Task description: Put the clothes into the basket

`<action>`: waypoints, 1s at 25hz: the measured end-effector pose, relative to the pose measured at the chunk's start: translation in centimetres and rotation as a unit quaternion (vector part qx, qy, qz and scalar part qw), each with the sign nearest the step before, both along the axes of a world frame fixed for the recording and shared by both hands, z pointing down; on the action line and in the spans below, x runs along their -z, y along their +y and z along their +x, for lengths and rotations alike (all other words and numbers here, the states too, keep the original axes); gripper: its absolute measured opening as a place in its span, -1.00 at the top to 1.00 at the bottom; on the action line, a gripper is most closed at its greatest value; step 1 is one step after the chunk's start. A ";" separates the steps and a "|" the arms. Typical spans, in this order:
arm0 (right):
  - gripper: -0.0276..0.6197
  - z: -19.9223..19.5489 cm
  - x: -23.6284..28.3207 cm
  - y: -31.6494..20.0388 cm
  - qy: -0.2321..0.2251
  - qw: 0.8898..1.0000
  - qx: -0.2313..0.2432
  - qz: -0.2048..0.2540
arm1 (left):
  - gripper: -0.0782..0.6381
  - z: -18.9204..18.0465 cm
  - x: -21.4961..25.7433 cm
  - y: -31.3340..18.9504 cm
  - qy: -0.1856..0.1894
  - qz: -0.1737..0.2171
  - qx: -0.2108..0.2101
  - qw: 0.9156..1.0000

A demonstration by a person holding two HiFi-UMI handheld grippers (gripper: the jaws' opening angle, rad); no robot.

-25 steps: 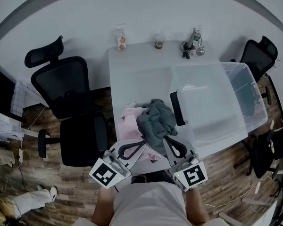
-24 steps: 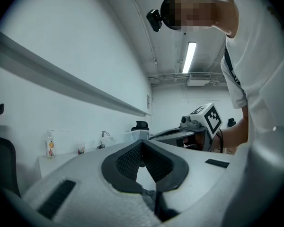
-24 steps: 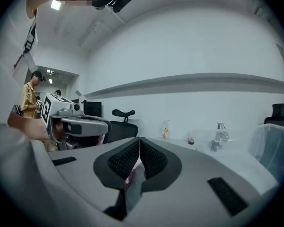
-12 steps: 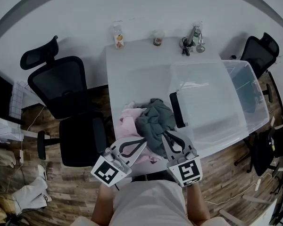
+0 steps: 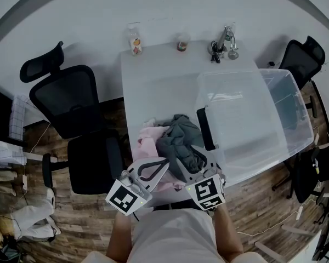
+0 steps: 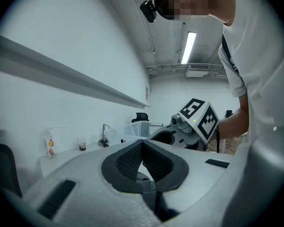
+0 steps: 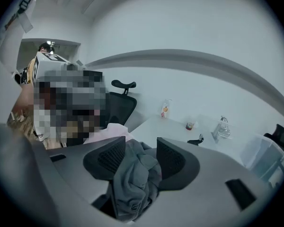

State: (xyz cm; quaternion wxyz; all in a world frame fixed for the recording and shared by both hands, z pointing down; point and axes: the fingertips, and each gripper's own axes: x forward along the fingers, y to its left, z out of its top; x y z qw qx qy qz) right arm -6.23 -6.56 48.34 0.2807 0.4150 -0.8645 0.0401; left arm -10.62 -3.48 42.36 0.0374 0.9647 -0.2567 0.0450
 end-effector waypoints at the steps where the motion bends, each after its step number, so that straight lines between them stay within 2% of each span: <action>1: 0.30 -0.1 -0.4 -0.2 0.008 1.000 0.004 -0.004 | 0.78 0.0 -0.1 -0.1 -0.001 -0.001 0.000 1.000; 14: -0.14 -1.3 -6.4 -1.1 0.068 0.993 0.043 -0.090 | 0.78 -0.5 -1.4 -1.3 -0.011 -0.012 0.002 1.000; 21: -0.47 -1.4 -9.7 -2.0 0.074 0.987 0.048 -0.135 | 0.78 -0.6 -2.1 -1.4 -0.013 -0.018 0.002 1.000; 25: -0.52 -1.7 -11.3 -3.0 0.067 0.986 0.034 -0.148 | 0.78 -0.4 -2.4 -1.5 -0.016 -0.018 0.002 1.000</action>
